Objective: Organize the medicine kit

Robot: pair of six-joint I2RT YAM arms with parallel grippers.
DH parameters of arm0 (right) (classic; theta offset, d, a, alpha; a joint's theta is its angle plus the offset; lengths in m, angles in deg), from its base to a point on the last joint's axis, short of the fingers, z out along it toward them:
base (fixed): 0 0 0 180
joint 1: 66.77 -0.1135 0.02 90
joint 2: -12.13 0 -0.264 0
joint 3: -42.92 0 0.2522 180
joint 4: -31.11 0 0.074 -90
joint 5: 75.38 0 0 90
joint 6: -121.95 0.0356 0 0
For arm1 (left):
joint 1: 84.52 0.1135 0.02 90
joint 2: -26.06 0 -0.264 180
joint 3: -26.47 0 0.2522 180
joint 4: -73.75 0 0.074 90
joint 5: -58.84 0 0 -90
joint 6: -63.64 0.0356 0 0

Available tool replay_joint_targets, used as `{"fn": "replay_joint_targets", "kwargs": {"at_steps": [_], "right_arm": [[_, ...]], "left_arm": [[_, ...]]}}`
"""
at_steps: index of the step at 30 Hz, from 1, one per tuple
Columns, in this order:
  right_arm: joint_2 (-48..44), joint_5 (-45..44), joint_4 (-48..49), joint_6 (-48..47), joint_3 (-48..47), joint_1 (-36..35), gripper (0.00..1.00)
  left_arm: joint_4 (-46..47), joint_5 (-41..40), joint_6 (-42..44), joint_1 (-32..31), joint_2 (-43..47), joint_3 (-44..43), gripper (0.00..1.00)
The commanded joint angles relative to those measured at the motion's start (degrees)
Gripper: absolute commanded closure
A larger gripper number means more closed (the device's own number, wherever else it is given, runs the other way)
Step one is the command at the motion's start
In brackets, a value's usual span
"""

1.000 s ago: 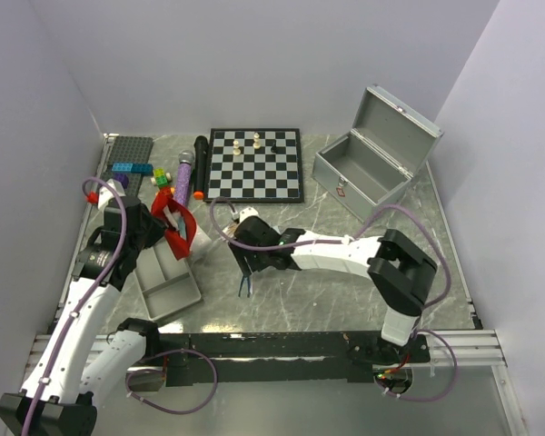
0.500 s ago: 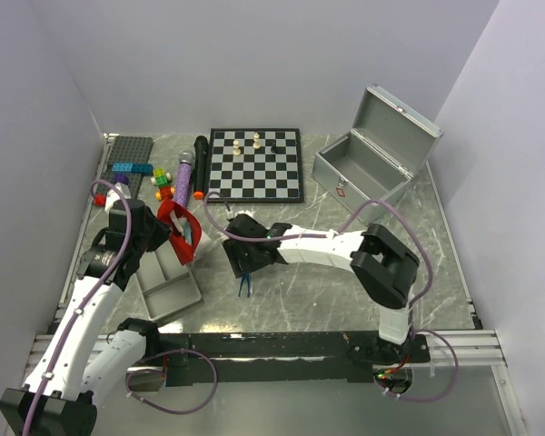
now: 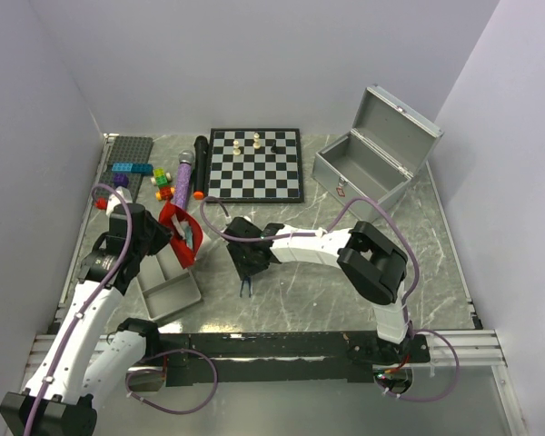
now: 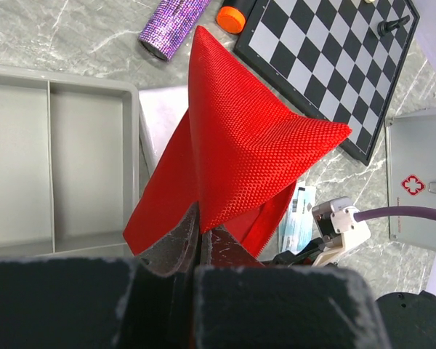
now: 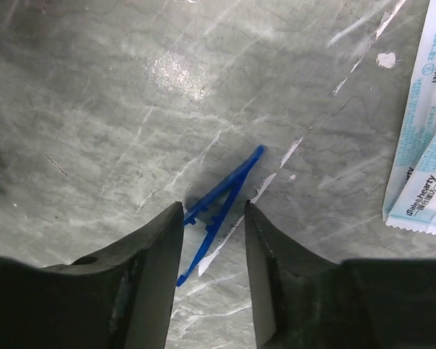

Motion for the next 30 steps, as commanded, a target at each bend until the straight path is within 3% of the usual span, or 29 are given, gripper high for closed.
{"fn": "replay_joint_targets", "kwargs": {"at_steps": [1, 12, 21, 26, 30], "right_arm": [[1.6, 1.3, -2.1, -0.3, -0.7, -0.3, 0.59], [-1.7, -3.1, -1.9, -1.4, 5.5, 0.4, 0.81], [-19.5, -5.5, -3.7, -0.7, 8.6, 1.7, 1.00], [-28.7, -3.7, -2.2, -0.8, 7.5, 2.2, 1.00], [-30.1, 1.4, -1.5, -0.2, 2.9, 2.2, 1.00]], "left_arm": [[2.7, 1.2, 0.2, 0.3, 0.7, -0.3, 0.99], [4.1, 3.5, 0.4, 0.3, -0.9, 0.1, 0.99], [11.7, 19.9, 2.4, 0.2, -5.1, 2.7, 0.99], [15.8, 23.3, 1.0, -0.6, -3.7, 4.3, 0.99], [18.6, 24.7, -1.7, -2.2, -3.4, 5.2, 0.99]]}}
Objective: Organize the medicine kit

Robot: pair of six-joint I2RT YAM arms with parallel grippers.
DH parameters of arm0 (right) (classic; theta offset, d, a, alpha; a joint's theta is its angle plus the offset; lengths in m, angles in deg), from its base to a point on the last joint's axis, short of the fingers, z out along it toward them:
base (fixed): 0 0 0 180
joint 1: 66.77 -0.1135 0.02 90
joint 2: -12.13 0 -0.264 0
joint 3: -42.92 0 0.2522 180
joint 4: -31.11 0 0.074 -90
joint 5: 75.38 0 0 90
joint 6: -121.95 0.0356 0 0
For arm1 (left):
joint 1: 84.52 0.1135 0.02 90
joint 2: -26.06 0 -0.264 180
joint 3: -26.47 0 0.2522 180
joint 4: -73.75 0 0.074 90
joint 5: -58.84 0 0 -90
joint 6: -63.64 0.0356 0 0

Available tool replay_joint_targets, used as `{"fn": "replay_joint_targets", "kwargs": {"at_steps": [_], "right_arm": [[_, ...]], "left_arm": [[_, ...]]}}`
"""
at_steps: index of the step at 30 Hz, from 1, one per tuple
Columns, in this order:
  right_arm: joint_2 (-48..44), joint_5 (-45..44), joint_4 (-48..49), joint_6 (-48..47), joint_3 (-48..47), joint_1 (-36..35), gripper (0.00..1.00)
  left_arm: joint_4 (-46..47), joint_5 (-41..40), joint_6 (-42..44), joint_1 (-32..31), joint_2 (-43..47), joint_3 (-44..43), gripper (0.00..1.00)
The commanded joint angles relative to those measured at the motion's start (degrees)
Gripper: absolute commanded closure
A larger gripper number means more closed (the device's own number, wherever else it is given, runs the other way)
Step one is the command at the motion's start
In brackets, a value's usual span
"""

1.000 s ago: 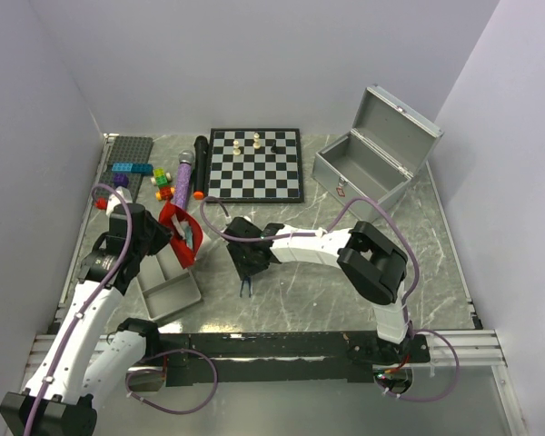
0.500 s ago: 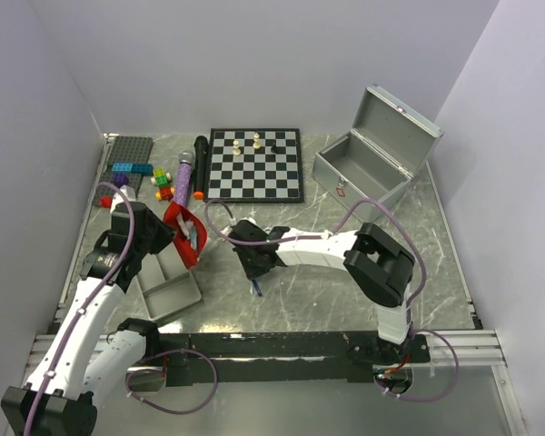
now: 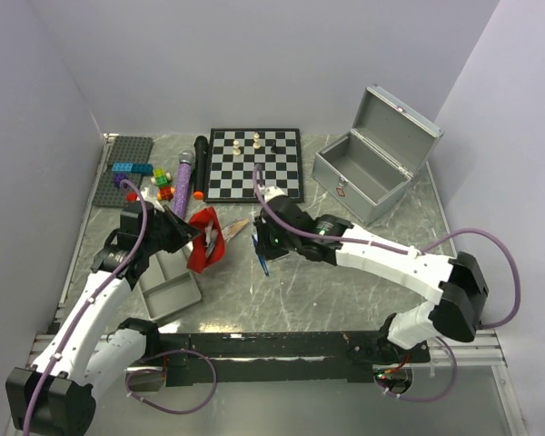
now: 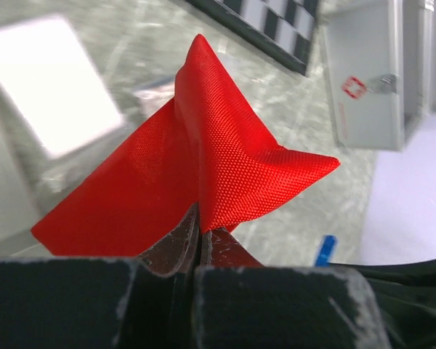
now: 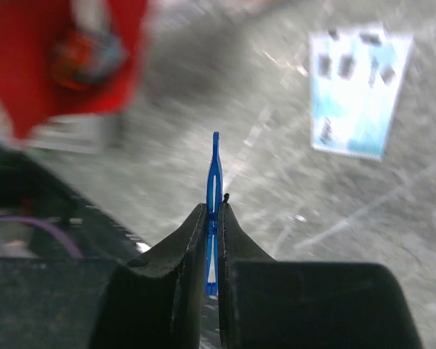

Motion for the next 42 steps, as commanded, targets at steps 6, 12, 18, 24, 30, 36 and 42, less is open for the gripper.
{"fn": "replay_joint_targets", "kwargs": {"at_steps": [6, 12, 18, 24, 30, 36, 42], "right_arm": [[2.4, 14.6, 2.5, 2.6, -11.2, 0.2, 1.00], [4.7, 16.2, 2.2, 3.6, -13.2, 1.1, 1.00], [6.1, 17.4, 4.5, 6.7, -11.1, 4.7, 1.00], [6.6, 16.7, 8.3, 11.8, -9.0, 6.3, 1.00], [9.1, 15.5, 7.3, 15.0, -10.4, 6.5, 1.00], [9.2, 15.7, 7.3, 13.0, -10.5, 6.5, 0.73], [5.6, 14.8, 8.1, 10.3, -9.4, 6.2, 0.36]], "left_arm": [[9.9, 4.2, -5.6, -5.4, 0.6, -0.2, 0.99], [10.4, 2.1, -6.0, -9.1, -0.7, -1.5, 0.99], [12.1, 0.7, -7.2, -12.5, -1.3, -1.0, 0.99], [13.5, -0.6, -8.4, -14.6, -1.9, -0.8, 0.99], [15.4, -1.6, -10.4, -15.7, -1.5, -0.2, 0.99], [15.7, -1.9, -10.4, -16.0, -1.7, -0.1, 0.99], [14.8, -2.6, -9.5, -16.0, -1.2, -0.1, 0.99]]}}
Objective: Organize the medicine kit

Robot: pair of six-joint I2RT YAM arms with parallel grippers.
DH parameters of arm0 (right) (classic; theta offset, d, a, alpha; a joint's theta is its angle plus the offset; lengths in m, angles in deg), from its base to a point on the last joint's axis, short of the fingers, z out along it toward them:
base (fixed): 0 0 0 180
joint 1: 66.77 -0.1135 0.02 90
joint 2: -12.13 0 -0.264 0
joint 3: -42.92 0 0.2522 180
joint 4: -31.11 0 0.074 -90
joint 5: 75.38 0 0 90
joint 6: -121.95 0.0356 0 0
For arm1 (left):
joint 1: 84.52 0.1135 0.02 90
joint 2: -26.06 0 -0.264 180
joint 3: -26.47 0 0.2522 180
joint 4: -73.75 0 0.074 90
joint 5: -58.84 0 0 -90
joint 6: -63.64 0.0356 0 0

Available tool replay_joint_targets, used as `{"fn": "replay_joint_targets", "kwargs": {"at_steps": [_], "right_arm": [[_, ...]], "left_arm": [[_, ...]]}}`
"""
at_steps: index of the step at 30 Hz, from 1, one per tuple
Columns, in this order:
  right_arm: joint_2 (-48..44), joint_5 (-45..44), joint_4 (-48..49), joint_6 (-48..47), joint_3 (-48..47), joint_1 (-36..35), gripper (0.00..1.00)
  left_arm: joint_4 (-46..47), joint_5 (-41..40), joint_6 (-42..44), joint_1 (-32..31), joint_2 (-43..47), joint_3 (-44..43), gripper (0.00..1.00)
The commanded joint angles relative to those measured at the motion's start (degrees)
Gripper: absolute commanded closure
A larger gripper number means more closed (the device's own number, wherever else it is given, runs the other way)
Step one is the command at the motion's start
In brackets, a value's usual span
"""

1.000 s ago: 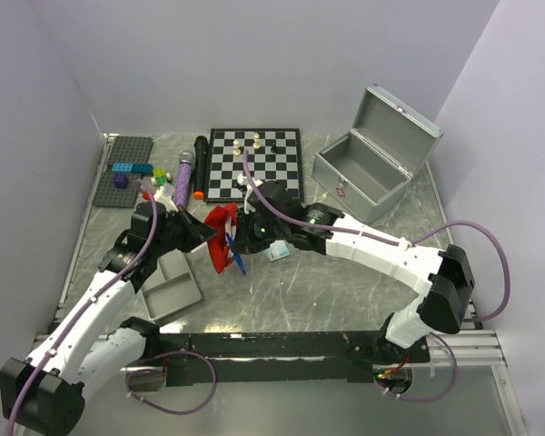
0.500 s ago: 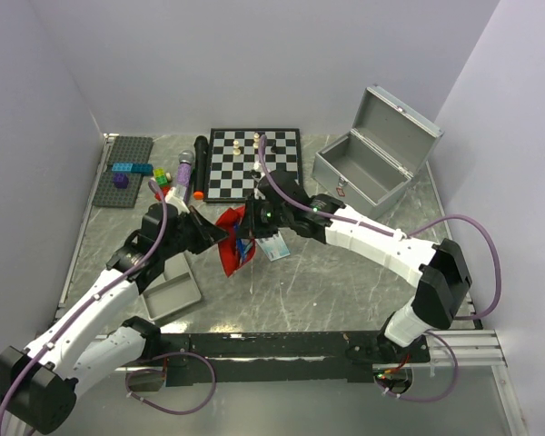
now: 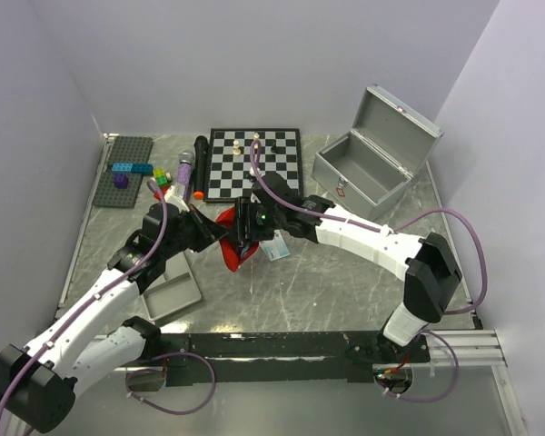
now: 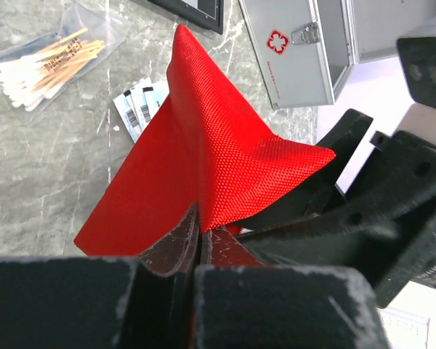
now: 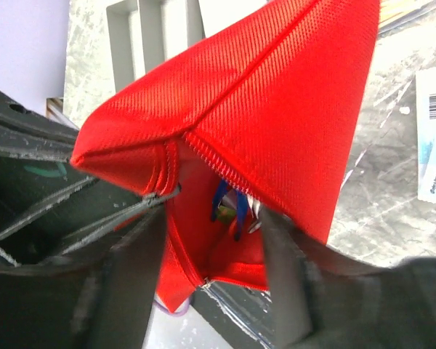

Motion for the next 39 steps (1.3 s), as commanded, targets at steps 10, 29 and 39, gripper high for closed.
{"fn": "replay_joint_targets", "kwargs": {"at_steps": [10, 29, 39], "right_arm": [[-13.6, 0.6, -2.6, -9.7, -3.5, -0.6, 0.28], [-46.5, -5.2, 7.7, -30.4, 22.0, 0.9, 0.18], [-48.5, -1.6, 3.8, -35.2, 22.8, 0.8, 0.08]], "left_arm": [[0.2, -0.5, 5.4, -0.2, -0.5, -3.2, 0.99], [-1.0, 27.2, 38.9, -14.0, -8.4, -12.5, 0.94], [6.1, 32.6, 44.7, -15.5, -8.9, -7.6, 0.97]]}}
